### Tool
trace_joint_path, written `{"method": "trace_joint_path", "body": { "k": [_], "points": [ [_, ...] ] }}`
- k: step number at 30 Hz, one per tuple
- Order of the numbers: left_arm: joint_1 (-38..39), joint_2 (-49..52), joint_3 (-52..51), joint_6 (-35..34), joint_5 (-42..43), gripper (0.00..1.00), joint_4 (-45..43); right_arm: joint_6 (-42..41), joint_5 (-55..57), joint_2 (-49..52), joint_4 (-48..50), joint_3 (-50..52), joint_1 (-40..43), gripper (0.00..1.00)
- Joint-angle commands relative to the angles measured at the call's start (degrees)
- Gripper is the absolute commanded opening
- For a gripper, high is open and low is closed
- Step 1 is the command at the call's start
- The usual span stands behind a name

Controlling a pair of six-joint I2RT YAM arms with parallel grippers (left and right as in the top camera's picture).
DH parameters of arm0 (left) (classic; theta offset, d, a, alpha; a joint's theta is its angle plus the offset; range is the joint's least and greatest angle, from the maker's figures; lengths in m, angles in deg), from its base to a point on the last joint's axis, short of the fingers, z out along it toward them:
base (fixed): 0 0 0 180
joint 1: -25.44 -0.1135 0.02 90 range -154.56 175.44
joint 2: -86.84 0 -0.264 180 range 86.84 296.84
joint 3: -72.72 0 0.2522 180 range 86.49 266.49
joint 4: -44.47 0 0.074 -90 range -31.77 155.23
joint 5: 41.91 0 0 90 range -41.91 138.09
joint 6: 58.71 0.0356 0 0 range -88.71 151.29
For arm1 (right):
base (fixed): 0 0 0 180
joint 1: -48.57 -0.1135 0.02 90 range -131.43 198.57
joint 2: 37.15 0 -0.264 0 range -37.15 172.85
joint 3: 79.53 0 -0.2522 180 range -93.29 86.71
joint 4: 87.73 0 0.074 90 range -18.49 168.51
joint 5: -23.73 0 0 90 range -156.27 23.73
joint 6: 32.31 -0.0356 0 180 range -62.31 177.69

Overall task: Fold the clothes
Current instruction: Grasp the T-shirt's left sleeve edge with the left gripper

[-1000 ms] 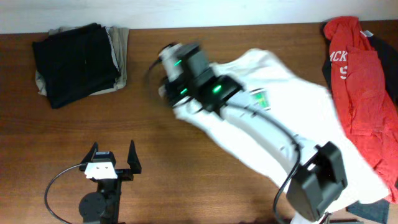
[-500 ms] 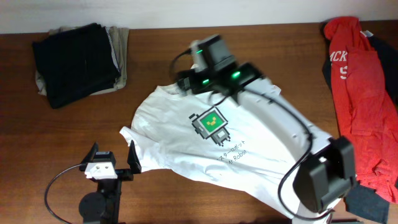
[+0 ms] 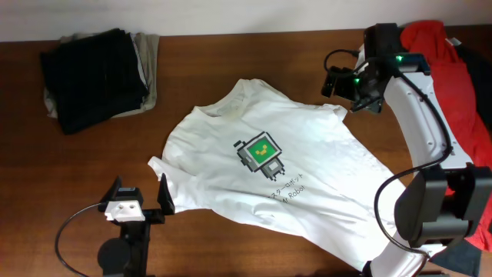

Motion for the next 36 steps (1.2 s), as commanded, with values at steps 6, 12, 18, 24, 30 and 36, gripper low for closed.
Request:
{"method": "trace_joint_path", "body": {
  "k": [6,12,18,24,30,36],
  "points": [
    [-0.24,-0.24,-0.31,0.87,9.57,0.99,-3.54,-0.5,0.13,-1.99,-0.15,-0.96,0.04,0.99],
    [-0.26,3.21,4.48,-0.2,20.0,0.99,-12.52,-0.5,0.13,-1.99,-0.15,-0.96,0.04,0.99],
    [-0.26,34.84,31.3,3.96,19.58,0.99,13.7,-0.5,0.13,-1.99,-0.15,-0.96,0.04,0.99],
    [-0.24,66.99,54.45,4.24,24.94,0.99,32.06,-0.5,0.13,-1.99,-0.15,-0.96,0.04,0.99],
    [-0.26,85.35,62.84,-9.38,1.62,0.99,47.47,-0.5,0.13,-1.99,-0.15,-0.96,0.04,0.99],
    [-0.24,96.35,62.84,-9.77,3.48,0.99,49.81,-0.5,0.15,-1.99,-0.15,-0.96,0.04,0.99]
  ]
}}
